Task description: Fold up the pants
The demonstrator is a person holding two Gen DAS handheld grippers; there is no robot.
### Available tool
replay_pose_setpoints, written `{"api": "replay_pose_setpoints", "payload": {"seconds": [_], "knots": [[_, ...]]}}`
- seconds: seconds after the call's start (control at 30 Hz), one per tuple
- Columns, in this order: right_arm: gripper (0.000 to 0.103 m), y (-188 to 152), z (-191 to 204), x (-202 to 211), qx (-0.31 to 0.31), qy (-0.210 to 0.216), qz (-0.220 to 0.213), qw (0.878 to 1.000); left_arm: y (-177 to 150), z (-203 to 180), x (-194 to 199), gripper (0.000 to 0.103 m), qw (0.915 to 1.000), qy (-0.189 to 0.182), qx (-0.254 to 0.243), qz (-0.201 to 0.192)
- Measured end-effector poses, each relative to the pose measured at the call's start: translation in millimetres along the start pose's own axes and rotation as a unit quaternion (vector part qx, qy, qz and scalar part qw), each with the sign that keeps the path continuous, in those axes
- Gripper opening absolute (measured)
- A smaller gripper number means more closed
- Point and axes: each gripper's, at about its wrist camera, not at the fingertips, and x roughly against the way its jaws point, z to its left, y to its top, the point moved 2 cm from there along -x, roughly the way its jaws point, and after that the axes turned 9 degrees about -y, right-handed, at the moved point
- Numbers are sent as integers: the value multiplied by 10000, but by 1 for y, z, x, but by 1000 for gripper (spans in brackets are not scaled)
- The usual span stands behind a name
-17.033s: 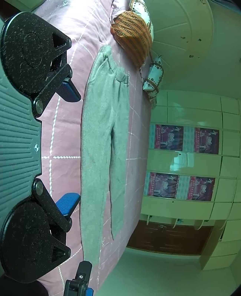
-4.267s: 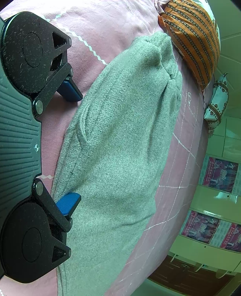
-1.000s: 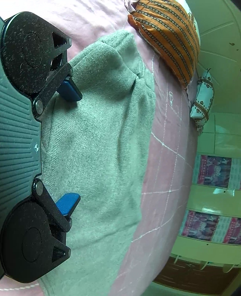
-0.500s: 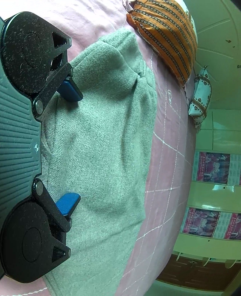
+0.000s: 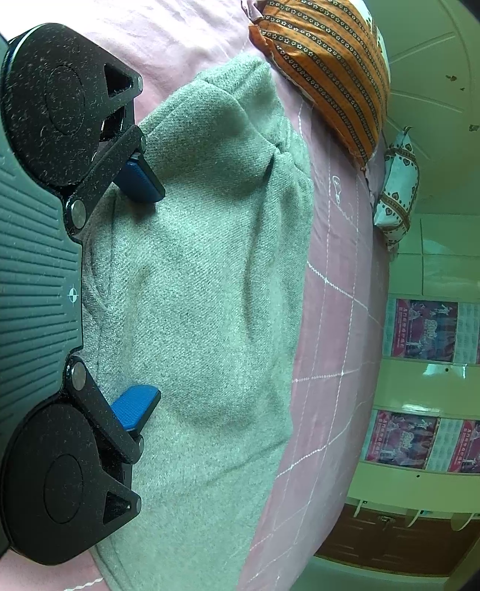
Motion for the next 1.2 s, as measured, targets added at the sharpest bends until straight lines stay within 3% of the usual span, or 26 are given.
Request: {"api": "replay_pose_setpoints", "payload": {"seconds": [0.07,0.1,0.4,0.5,0.6,0.67,0.73,0.87,0.93,1.0,1.1,1.2], "knots": [[4,-28,-44,-36,-777,-574,993,9904,0,1,0,103,10000,-21,-23,25],[4,-37,-58,-40,-1183,-398,1027,9869,1,2,0,103,10000,-39,-33,47],[4,-41,-64,-33,-1479,-218,945,9842,-1,0,1,103,10000,30,-71,-19],[12,-40,-65,-27,-1532,-146,862,9843,-2,-1,2,103,9999,37,-85,-47],[7,-41,-65,-33,-1398,-248,938,9854,-2,-2,1,103,9999,78,-118,-38],[13,-38,-62,-25,-1436,-277,858,9855,0,-3,6,103,9999,113,-82,-36],[18,-36,-59,-8,-1299,-372,499,9896,2,-3,17,103,9997,155,24,-174],[18,-41,-51,10,-982,-163,403,9942,-2,-10,38,103,9978,74,330,-570],[18,-44,-51,8,-1016,-79,499,9935,0,-30,40,103,9965,-235,473,-643],[19,-47,-57,3,-1232,-111,569,9907,4,-71,37,103,9965,-496,242,-633],[19,-51,-59,-4,-1474,-98,621,9871,4,-148,22,103,9938,-1017,-179,-403],[21,-49,-56,-6,-1447,-87,604,9876,-2,-213,7,103,9889,-1471,-141,-135]]}}
